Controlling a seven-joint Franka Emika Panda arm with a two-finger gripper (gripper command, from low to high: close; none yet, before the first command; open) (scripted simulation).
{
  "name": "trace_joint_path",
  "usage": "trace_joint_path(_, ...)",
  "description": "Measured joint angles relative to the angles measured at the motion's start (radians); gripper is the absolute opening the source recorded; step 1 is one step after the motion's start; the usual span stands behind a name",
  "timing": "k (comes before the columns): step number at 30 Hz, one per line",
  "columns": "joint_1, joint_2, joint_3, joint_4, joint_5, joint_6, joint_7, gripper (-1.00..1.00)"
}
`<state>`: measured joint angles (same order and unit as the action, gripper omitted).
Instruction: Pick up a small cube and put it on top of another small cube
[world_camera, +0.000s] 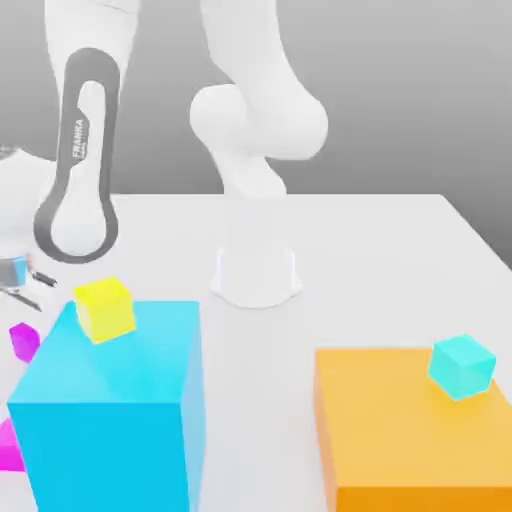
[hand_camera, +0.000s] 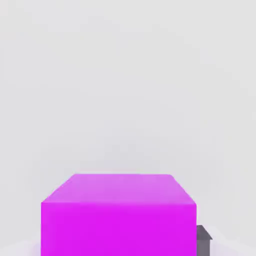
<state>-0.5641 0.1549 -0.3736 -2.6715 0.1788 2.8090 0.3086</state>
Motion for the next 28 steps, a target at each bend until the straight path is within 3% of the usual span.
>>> trace_joint_path(8, 0.118, -0.178, 0.054, 0.121, -0.105, -0.299, 0.267, -1.00)
trace_joint_path(18, 0.255, -0.407, 0.222, 0.318, -0.121, -0.727, 0.570, -1.00)
trace_joint_path(20, 0.272, -0.437, 0.276, 0.333, -0.170, -0.759, 0.636, -1.00)
trace_joint_path(23, 0.278, -0.410, 0.298, 0.281, -0.190, -0.674, 0.660, -1.00)
trace_joint_path(24, 0.278, -0.395, 0.299, 0.257, -0.191, -0.634, 0.661, 1.00)
trace_joint_path(28, 0.278, -0.395, 0.299, 0.257, -0.191, -0.634, 0.661, 1.00)
